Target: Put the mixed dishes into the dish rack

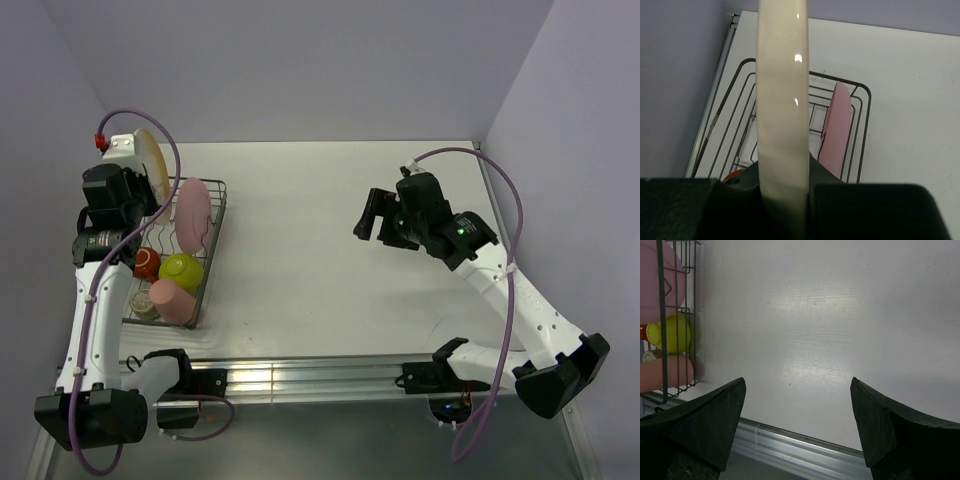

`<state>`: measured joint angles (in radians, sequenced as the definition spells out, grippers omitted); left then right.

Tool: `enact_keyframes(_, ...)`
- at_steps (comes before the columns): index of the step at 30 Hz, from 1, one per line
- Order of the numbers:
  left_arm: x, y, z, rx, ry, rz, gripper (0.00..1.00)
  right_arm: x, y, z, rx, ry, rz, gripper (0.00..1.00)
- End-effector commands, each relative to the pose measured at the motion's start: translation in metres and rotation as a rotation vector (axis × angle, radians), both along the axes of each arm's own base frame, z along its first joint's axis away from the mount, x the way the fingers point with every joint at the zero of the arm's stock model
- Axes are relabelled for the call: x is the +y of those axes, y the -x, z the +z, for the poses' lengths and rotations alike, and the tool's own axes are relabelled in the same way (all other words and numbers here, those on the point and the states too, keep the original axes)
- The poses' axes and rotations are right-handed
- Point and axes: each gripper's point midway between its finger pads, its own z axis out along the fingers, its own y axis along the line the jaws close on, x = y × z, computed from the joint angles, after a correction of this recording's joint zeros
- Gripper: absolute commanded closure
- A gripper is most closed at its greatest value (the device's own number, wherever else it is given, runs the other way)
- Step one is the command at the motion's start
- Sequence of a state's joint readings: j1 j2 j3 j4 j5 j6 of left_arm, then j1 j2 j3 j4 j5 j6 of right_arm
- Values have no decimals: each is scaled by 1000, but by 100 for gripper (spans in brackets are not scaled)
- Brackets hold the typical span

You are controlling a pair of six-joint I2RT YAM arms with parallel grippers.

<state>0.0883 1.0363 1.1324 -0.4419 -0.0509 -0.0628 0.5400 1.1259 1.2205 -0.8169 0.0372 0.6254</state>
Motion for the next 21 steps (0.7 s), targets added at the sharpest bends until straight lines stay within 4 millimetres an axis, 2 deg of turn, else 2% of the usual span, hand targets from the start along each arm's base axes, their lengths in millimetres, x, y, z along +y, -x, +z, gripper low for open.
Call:
enact_keyframes(1,1,-4,59,-200,-48,-17,100,2,-7,4,-32,-10,11,8)
enact_keyframes(6,5,-6,35,-126,-111,-29,100,-1,-6,0,-33,-1,12,8)
enact_keyframes(18,7,-6,7,-78,-167,-99,100,-3,-7,-14,-2,12,19,8)
enact_keyframes(21,0,-7,5,-86,-156,-142,100,-2,-7,-15,4,0,31,8)
